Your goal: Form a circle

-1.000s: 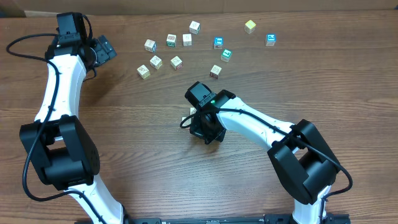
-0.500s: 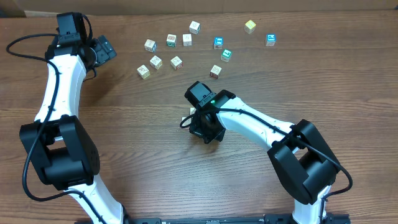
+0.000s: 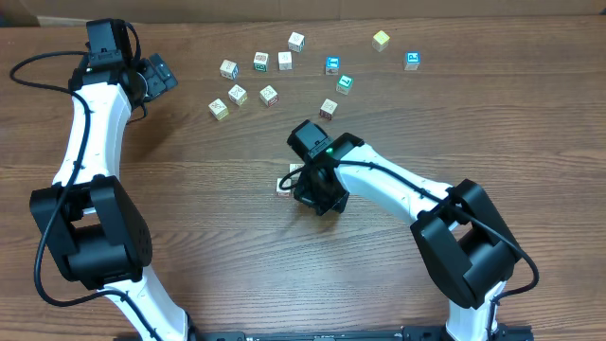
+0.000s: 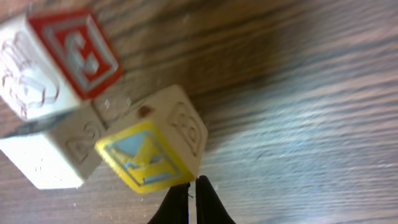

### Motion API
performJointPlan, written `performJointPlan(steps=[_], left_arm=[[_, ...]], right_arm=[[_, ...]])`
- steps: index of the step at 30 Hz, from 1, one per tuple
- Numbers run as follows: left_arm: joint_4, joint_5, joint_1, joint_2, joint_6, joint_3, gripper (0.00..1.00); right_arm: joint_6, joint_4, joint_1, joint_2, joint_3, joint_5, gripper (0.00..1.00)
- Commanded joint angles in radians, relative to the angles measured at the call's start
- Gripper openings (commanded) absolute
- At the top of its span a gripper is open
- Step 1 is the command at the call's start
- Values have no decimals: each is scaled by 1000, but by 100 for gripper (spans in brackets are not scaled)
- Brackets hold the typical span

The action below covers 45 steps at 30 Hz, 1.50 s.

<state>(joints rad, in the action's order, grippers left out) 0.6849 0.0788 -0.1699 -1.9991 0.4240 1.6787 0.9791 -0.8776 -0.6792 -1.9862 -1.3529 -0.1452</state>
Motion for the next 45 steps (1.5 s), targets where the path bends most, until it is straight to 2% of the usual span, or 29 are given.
performJointPlan(steps=[1, 12, 45], left_arm=[[-2, -1, 7, 11, 3, 11, 99], [-2, -1, 7, 11, 3, 11, 100], [-2, -1, 7, 11, 3, 11, 100]], right_arm=[[-7, 2, 13, -8, 5, 9, 4], [-11, -2, 10, -8, 5, -43, 4], [-11, 88, -11, -8, 5, -29, 4]])
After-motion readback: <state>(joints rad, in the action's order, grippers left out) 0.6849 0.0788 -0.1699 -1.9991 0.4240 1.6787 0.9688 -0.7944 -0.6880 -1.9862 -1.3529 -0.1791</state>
